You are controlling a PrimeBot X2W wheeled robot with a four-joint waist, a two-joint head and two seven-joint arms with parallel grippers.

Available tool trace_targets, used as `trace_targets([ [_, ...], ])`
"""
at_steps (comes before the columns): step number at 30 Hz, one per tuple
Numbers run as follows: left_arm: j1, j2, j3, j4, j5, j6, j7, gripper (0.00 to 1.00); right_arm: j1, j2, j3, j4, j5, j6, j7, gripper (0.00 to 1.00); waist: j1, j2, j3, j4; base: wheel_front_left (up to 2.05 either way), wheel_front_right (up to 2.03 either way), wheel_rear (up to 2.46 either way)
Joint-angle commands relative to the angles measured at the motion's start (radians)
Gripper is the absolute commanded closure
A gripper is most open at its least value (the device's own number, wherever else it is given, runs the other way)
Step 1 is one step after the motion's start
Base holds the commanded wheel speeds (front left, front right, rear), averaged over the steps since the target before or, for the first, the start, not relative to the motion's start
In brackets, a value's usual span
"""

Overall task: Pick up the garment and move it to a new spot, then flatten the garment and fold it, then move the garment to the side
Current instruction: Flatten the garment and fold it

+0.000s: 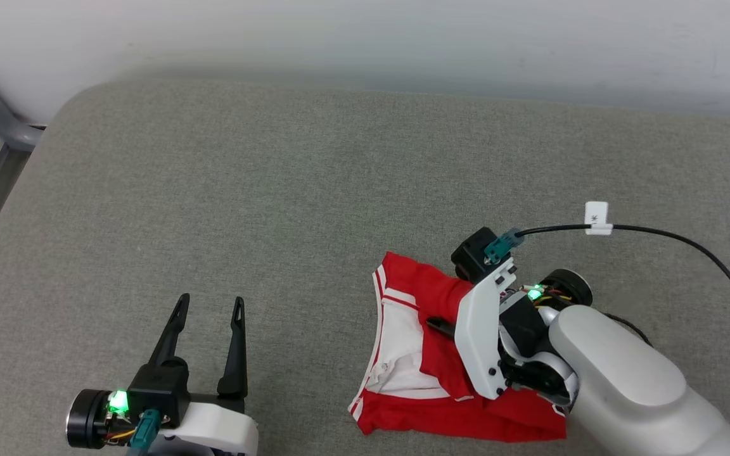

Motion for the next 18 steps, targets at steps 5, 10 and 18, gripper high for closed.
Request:
trace_targets([
  [5, -0.018, -0.007, 0.002, 0.009, 0.004, -0.003, -0.002, 0.00, -0.029, 0.032, 0.081, 0.166, -0.004, -0.001, -0.041, 1.00, -0.0001, 0.0000, 0.007, 0.012, 0.00, 0.00, 0.00],
  [10, 0.003, -0.010, 0.012, 0.013, 0.004, 0.001, -0.002, 0.00, -0.034, 0.036, 0.123, 0.208, 0.018, -0.001, -0.144, 0.00, -0.0001, 0.0000, -0.012, -0.002, 0.00, 0.00, 0.00],
  [18, 0.034, -0.005, 0.025, 0.014, 0.009, 0.000, -0.002, 0.00, -0.035, -0.033, 0.112, 0.108, 0.003, -0.001, -0.382, 0.00, -0.0001, 0.0000, -0.077, -0.046, 0.00, 0.00, 0.00],
])
